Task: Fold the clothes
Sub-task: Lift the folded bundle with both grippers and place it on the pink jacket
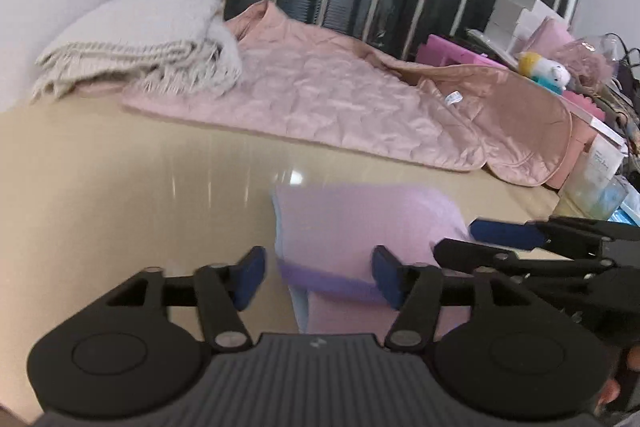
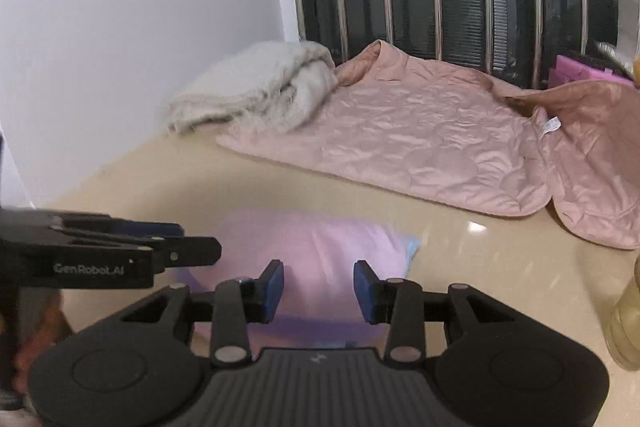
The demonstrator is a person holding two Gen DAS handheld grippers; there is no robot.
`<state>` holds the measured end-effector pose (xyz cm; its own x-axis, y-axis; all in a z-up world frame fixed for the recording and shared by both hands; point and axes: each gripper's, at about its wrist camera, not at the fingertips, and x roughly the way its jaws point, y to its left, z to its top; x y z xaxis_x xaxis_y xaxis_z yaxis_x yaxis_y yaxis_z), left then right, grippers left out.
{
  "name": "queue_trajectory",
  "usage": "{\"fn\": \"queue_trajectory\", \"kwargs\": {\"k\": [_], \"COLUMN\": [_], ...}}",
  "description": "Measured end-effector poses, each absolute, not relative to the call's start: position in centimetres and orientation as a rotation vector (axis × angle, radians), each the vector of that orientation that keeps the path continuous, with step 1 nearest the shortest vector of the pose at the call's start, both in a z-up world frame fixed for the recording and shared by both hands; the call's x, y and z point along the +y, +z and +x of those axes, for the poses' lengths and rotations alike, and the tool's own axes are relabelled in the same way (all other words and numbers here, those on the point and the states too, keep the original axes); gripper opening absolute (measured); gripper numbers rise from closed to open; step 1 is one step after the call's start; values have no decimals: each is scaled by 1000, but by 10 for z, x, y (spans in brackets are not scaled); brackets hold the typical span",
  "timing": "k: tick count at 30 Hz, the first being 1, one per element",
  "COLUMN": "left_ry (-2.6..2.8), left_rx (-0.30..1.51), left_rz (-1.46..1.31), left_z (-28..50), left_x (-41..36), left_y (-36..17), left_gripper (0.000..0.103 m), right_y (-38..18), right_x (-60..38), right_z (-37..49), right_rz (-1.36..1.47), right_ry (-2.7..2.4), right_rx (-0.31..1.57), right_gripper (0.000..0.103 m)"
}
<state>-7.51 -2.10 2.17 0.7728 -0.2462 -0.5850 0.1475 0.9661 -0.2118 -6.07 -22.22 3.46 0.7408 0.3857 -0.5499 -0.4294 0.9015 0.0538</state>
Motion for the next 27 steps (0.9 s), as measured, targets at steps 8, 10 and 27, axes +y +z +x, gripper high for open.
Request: {"fn": "queue_trajectory", "kwargs": {"k": [8,10,27], "left_ry": [-226,-228,-282], "left_rx": [705,700,522], "left_rz": [-152,-146,-177], "left_z": [-74,-77,-71], "left_x": [-27,-29,-39], "left_y": [13,12,50], "left_gripper": [70,70,9], "right_y": [16,10,40], "right_x": [-234,-237,-223], "right_z": [-68,-72,-93], "right_rz": [7,36,51], "right_ry": [405,393,395], "right_rx": [597,589,405], "right_gripper": [62,59,5]}}
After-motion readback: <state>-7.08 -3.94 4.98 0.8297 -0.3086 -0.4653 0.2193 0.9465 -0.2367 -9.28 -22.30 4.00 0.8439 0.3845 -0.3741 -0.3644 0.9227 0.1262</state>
